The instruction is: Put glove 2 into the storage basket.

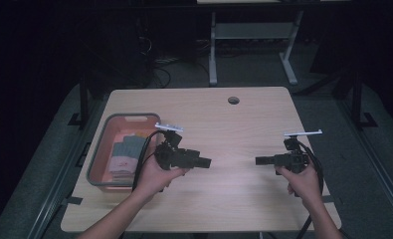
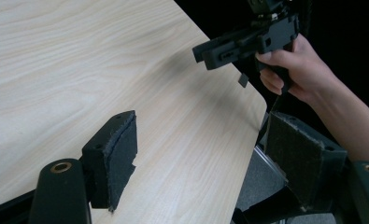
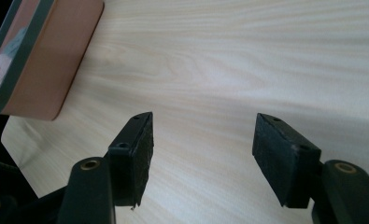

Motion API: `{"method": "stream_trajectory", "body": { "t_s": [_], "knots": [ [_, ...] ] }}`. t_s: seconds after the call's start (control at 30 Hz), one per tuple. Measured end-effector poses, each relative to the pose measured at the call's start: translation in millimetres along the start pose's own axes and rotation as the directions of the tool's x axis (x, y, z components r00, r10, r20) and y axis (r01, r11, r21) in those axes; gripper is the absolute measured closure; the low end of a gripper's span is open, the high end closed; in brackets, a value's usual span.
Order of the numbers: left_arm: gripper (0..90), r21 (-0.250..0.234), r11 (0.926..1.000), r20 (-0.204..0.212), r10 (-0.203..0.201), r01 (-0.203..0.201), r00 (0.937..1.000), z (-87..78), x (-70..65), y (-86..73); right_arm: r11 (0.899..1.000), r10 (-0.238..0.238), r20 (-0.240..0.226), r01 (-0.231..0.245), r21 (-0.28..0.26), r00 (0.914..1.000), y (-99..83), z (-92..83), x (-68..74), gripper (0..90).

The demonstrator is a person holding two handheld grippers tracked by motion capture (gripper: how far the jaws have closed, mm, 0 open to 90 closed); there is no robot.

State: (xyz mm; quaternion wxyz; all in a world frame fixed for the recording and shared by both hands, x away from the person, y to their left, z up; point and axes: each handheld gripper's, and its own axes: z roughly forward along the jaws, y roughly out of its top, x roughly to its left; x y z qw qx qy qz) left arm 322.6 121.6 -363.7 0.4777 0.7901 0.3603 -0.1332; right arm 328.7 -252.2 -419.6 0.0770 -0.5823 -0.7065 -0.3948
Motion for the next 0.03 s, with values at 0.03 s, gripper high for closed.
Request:
{"method": "stream_trajectory", "body": {
  "t_s": [0.03],
  "knots": [
    [25.7, 0.002, 0.9999, -0.001, 0.014, -0.014, 0.9999, 1.3, -2.0, -3.1, 1.000, -0.003, 0.002, 0.003, -0.001, 1.0000, -3.8, 0.2, -0.2, 38.0]
  ]
}}
